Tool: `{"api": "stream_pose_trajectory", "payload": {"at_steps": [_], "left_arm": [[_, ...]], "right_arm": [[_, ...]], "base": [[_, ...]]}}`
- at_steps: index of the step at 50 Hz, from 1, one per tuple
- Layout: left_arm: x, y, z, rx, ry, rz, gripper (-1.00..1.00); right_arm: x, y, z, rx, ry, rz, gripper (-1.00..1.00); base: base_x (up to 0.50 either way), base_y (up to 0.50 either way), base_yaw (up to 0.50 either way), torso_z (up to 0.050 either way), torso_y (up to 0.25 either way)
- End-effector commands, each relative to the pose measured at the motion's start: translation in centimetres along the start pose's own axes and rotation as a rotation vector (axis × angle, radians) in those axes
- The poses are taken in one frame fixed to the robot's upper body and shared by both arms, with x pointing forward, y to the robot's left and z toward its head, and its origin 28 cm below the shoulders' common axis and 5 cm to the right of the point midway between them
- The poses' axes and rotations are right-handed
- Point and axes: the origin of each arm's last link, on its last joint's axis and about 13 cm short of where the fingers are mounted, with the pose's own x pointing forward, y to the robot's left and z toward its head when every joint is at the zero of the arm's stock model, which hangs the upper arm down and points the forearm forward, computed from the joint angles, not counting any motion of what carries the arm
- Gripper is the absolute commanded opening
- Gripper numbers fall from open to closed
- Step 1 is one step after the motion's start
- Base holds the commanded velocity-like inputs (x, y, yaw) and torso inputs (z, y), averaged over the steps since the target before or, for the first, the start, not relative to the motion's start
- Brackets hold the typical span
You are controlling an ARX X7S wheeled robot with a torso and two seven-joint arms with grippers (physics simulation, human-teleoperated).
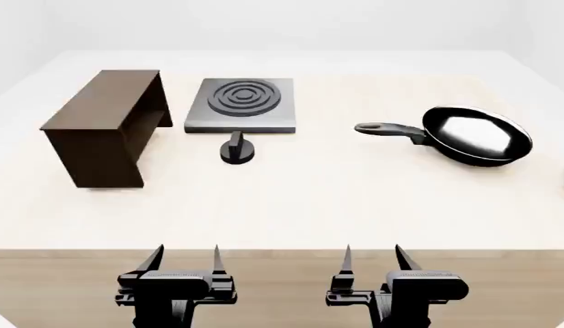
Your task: Put the frying pan on top of the cabinet.
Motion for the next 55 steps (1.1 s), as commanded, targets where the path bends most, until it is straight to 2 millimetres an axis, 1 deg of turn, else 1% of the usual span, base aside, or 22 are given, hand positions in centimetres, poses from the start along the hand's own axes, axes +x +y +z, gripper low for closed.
{"api": "stream_pose_trajectory", "payload": {"at_steps": [1,6,7,16,20,36,45,47,50,51,52,55], "left_arm": [[0.1,-0.1,0.0,-0.001,-0.003,-0.011,1.00],[0.2,-0.1,-0.5,0.019,0.006,-0.018,1.00],[0.2,-0.1,-0.5,0.015,0.009,-0.015,1.00],[0.1,0.0,-0.6,0.020,0.011,-0.012,1.00],[0.1,0.2,-0.6,0.024,0.013,-0.010,1.00],[0.2,-0.1,-0.8,0.032,0.019,-0.021,1.00],[0.1,0.0,-0.7,0.040,0.019,-0.016,1.00],[0.3,-0.1,-0.2,0.044,0.016,-0.028,1.00],[1.0,-0.1,1.5,0.060,0.014,-0.050,1.00],[1.4,0.0,2.7,0.064,0.013,-0.052,1.00],[2.1,0.1,4.8,0.094,-0.028,-0.039,1.00],[2.7,0.2,7.2,0.107,-0.059,-0.031,1.00]], "right_arm": [[0.1,0.0,-0.2,-0.008,0.008,0.009,1.00],[0.3,0.0,-0.4,-0.005,0.014,0.010,1.00],[0.4,0.0,-0.2,0.024,0.029,0.034,1.00],[0.3,0.1,-0.3,0.017,0.019,0.036,1.00],[0.3,0.1,-0.1,0.020,0.008,0.036,1.00],[0.4,0.0,-0.6,0.022,0.012,0.027,1.00],[0.4,-0.2,-0.5,0.019,0.004,0.023,1.00],[0.6,-0.2,0.0,0.002,-0.015,0.036,1.00],[1.3,-0.3,1.8,0.015,-0.013,0.061,1.00],[1.7,-0.4,3.2,0.041,-0.013,0.065,1.00],[2.2,-0.5,5.2,0.039,-0.039,0.075,1.00],[2.8,-0.7,7.4,0.031,-0.058,0.061,1.00]], "base": [[0.00,0.00,0.00,0.000,0.000],[0.00,0.00,0.00,0.000,0.000],[0.00,-0.46,0.00,0.000,0.000],[0.00,-0.50,0.00,0.000,0.000],[0.00,-0.50,0.00,0.000,0.000],[0.00,-0.50,0.00,0.000,0.000],[0.00,-0.50,0.00,0.000,0.000],[0.00,-0.42,0.00,0.000,0.000],[0.00,0.00,0.00,0.000,0.000],[0.00,0.00,0.00,0.000,0.000],[0.00,0.00,0.00,0.000,0.000],[0.00,0.00,0.00,0.000,0.000]]}}
